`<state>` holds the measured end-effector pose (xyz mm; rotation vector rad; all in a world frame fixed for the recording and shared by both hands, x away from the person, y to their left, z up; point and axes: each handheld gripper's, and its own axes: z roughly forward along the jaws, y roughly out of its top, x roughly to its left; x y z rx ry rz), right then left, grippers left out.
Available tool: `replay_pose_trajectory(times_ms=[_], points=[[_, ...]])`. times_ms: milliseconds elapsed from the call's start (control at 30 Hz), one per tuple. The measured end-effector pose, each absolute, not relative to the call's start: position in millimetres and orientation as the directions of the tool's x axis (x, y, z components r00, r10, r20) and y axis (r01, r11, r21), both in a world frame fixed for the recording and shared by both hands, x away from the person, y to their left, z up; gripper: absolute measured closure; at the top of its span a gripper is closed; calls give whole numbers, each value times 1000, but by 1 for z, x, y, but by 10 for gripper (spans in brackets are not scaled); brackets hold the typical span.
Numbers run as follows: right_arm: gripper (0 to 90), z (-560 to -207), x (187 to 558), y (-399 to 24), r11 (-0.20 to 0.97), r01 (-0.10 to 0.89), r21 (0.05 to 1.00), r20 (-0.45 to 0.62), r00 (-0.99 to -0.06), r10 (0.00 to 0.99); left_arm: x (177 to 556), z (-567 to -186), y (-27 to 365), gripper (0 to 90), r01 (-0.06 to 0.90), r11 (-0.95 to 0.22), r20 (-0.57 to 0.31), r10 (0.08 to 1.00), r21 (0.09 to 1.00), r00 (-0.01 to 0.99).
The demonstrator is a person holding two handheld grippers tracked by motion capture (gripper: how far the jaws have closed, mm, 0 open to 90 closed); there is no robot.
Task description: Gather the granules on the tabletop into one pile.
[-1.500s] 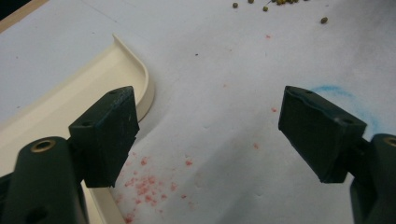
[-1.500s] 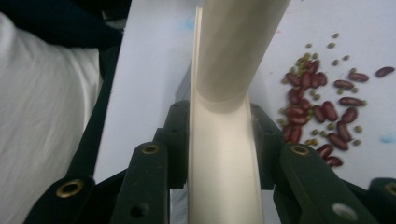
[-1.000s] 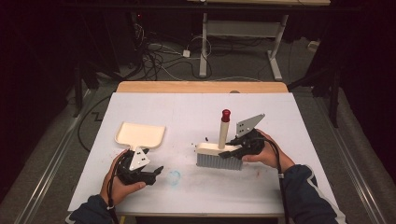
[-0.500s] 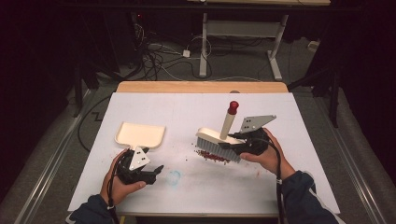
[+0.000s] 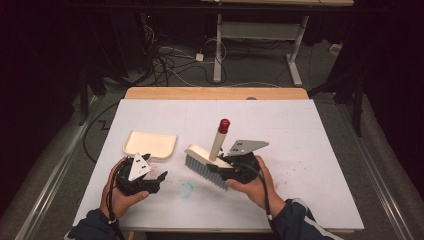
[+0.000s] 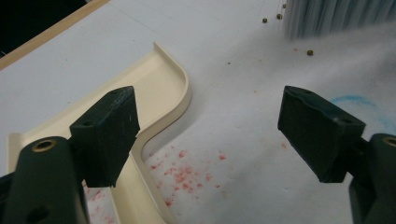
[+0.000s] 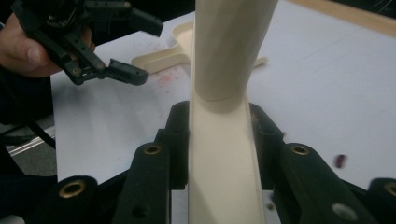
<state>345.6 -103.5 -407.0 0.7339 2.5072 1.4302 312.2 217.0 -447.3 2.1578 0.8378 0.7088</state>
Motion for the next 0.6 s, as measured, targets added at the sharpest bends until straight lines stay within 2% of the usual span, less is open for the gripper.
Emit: replay_pose_trajectory(times_ms=[300, 600], points=[[670, -438, 355, -72, 391, 409, 824, 123, -804, 582, 312, -447, 218, 197, 345, -540, 224, 731, 768, 645], [667, -440, 374, -89, 357, 450, 819, 96, -719, 688, 311, -449, 215, 197, 340, -557, 230, 715, 758, 660]])
